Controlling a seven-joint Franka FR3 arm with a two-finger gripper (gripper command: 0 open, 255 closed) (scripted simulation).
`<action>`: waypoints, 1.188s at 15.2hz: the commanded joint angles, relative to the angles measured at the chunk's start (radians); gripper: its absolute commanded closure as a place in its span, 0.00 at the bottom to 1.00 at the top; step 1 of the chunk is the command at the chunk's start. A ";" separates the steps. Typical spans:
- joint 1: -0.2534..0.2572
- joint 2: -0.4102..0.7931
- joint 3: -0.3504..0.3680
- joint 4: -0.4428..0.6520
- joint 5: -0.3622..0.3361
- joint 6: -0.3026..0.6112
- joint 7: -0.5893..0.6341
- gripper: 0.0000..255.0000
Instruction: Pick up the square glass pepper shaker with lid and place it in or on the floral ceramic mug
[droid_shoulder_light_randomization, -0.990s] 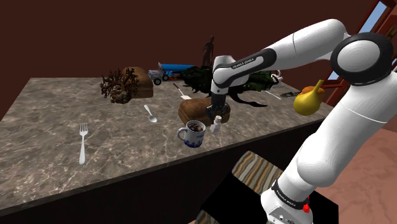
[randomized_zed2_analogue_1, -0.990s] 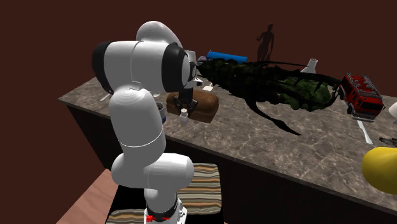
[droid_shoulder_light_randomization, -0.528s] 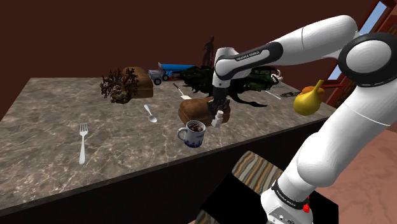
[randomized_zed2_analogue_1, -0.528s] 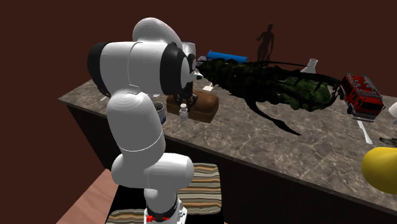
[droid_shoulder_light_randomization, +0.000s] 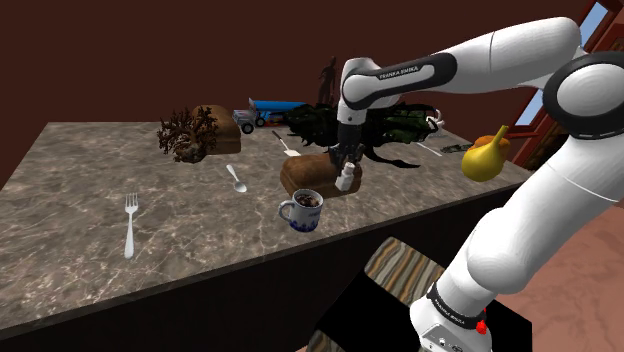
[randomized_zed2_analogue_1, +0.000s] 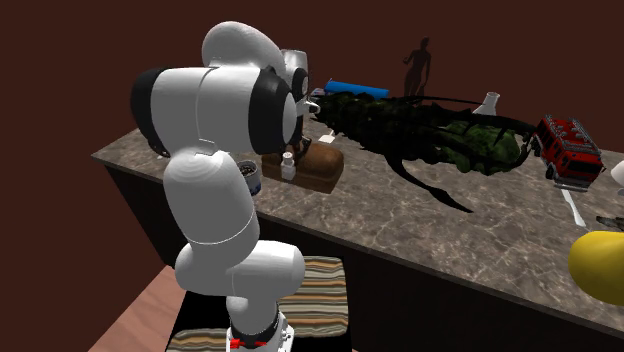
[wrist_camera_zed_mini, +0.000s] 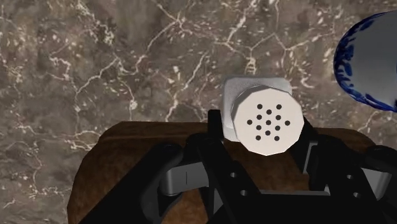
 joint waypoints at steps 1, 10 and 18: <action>0.000 -0.011 0.001 0.014 -0.001 -0.026 0.002 1.00; 0.001 -0.040 0.002 0.106 -0.004 -0.146 0.008 1.00; 0.034 -0.042 0.045 0.169 0.019 -0.209 0.079 1.00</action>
